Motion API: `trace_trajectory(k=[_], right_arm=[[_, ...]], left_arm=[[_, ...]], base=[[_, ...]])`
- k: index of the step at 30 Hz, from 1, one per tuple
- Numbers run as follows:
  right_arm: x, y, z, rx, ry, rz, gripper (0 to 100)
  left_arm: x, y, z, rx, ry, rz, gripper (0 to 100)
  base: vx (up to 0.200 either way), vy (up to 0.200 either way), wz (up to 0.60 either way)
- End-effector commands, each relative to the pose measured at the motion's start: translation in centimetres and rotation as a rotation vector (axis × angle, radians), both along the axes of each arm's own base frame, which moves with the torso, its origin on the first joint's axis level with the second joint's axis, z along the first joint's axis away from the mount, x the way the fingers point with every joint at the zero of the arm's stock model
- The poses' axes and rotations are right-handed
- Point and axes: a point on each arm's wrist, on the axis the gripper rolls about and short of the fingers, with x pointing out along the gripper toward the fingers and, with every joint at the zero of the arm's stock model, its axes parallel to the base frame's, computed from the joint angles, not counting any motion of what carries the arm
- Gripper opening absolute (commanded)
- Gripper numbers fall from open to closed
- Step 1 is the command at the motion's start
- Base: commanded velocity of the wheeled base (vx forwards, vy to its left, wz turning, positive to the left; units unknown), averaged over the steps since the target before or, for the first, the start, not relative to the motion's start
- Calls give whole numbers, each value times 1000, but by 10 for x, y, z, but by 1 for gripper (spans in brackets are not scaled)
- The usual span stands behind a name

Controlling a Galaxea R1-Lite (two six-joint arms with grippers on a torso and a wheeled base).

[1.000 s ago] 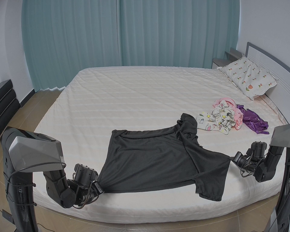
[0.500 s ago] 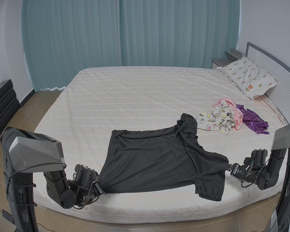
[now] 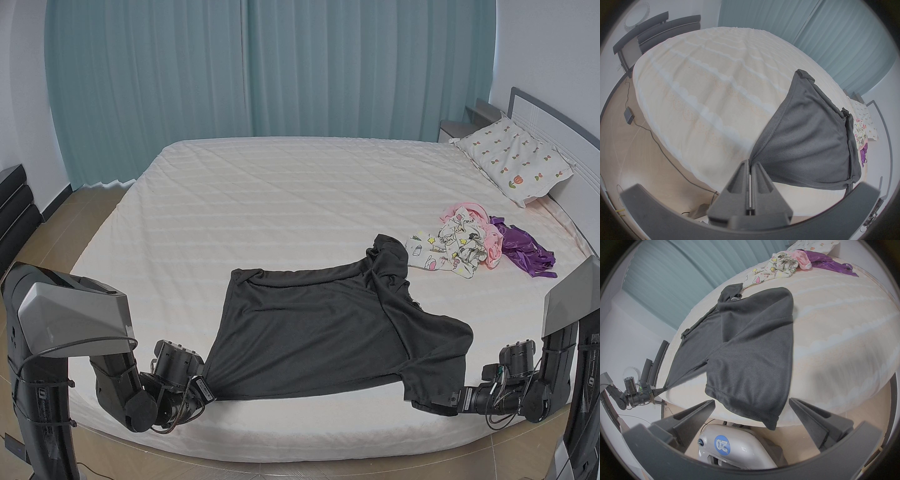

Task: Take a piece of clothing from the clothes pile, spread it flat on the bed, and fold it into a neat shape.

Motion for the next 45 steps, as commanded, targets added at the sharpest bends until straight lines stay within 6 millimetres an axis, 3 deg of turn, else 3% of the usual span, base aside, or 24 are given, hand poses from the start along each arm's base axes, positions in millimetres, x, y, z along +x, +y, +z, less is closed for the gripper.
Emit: trace_trajectory(k=[1,4,5,19,24,32,45], right_arm=[[-5,8,-8,-13,33,26,100],[-4,10,-9,-14,33,32,100],[-4,11,-9,-15,33,33,0],[-22,2,-7,-117,75,38,0],[-37,-10,-4,-203,89,84,0],[-49,-12,-6,-340,179,115,0],[-53,-12,-7,-382,211,145,0]], left_arm=[[0,0,0,0,-1,1,0],[0,0,0,0,-1,1,0],[0,0,0,0,-1,1,0],[-1,0,1,0,0,-2,0],[-18,1,2,53,38,-75,0],[-37,8,-3,153,108,-173,0],[-54,6,-8,213,170,-266,0]], base=[[0,0,0],[0,0,0],[0,0,0],[0,0,0],[0,0,0],[0,0,0],[0,0,0]])
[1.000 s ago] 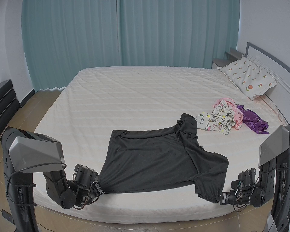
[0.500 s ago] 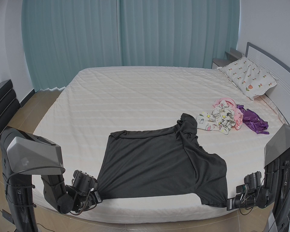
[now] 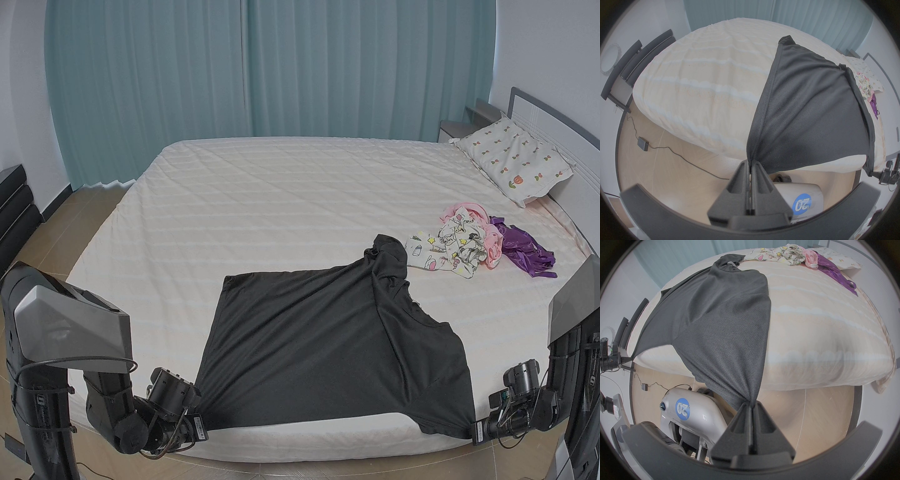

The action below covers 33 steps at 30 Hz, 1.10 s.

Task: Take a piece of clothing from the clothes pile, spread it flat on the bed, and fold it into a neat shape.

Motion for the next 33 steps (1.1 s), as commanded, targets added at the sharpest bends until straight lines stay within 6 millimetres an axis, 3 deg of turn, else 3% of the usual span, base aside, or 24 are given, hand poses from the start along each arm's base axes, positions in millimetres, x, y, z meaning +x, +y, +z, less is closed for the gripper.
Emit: trace_trajectory(k=[1,2,3,4,13,18,20,25,33], right_arm=[[-5,0,0,-2,22,2,0],[-5,0,-1,-4,23,3,100],[-5,0,-1,-6,20,4,100],[-5,0,-1,-6,20,4,100],[6,-6,7,-3,-101,-33,100],[19,-20,23,-4,-270,-97,100],[21,-21,26,0,-291,-103,100],[43,-25,43,55,-440,-190,100],[74,-26,59,198,-577,-341,100]], left_arm=[[-5,0,-2,12,21,-11,0],[-6,0,-3,12,22,-11,0],[-5,0,-4,17,22,-10,0],[-5,0,-4,17,22,-10,100],[-2,0,7,-4,-24,-6,100],[5,-1,37,-81,-147,8,100],[6,0,40,-90,-158,14,100],[23,3,52,-177,-230,112,100],[29,3,64,-330,-250,121,100]], base=[[0,0,0],[0,0,0],[0,0,0],[0,0,0],[0,0,0],[0,0,0],[0,0,0],[0,0,0],[200,0,0]])
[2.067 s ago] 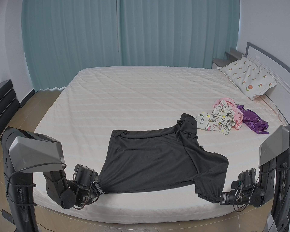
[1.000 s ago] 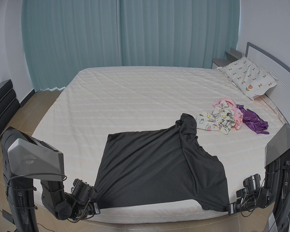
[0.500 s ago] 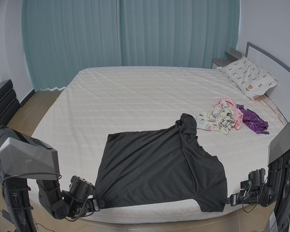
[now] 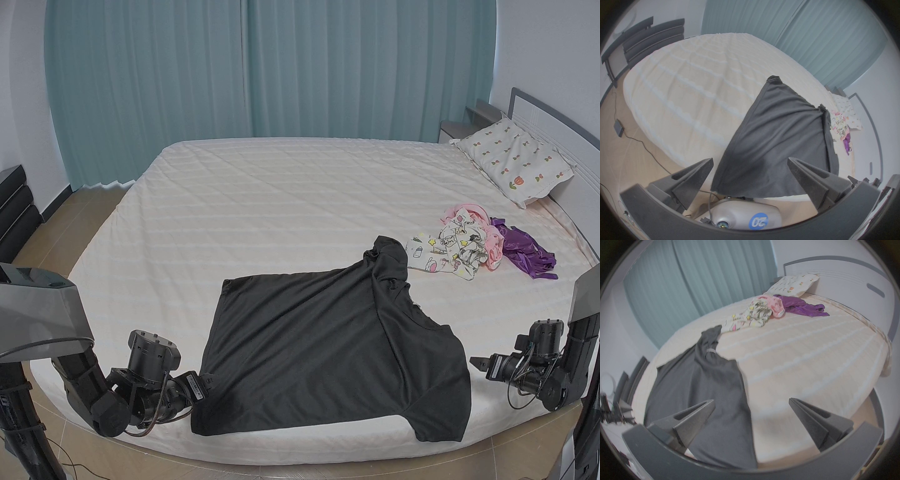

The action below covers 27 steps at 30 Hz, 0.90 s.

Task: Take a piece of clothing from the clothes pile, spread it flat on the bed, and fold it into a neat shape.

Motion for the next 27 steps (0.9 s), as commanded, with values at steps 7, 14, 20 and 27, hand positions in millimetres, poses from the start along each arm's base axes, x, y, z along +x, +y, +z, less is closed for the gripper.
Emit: trace_trajectory(k=[7,14,20,27], right_arm=[[32,7,14,200,-133,-46,100],[45,15,7,353,-120,-4,100],[48,21,1,393,-101,-6,100],[48,23,-5,402,-82,-8,100]], left_arm=[[6,6,9,-66,-28,12,100],[9,6,8,-82,-29,12,100],[17,5,11,-138,-39,65,100],[17,4,8,-136,-27,65,100]], base=[[200,0,0],[114,0,0],[0,0,0],[0,0,0]])
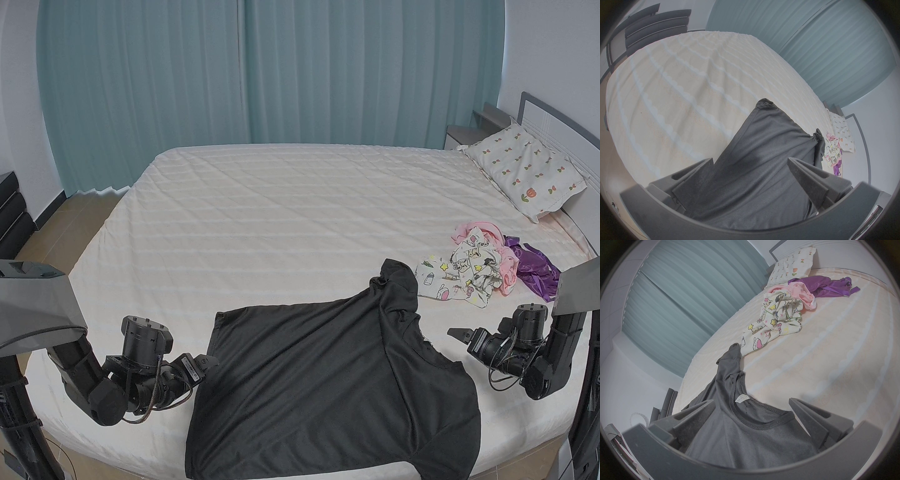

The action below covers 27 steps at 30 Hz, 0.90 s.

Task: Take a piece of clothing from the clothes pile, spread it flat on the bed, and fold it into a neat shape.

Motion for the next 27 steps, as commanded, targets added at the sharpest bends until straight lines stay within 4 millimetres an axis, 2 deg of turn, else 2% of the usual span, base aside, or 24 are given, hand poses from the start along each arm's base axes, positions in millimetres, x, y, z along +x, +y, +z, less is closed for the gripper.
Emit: trace_trajectory(k=[1,8,20,27], right_arm=[[0,1,-6,0,18,3,100],[-1,1,-6,1,20,2,100],[-1,2,-6,1,22,7,100],[-1,2,-7,2,23,8,100]], left_arm=[[0,-1,-5,5,16,-2,100],[0,-3,-7,6,22,-7,100],[4,-4,-5,-11,12,5,100],[8,-4,-3,-21,-3,17,100]], base=[[0,0,0],[0,0,0],[0,-200,0],[0,0,0]])
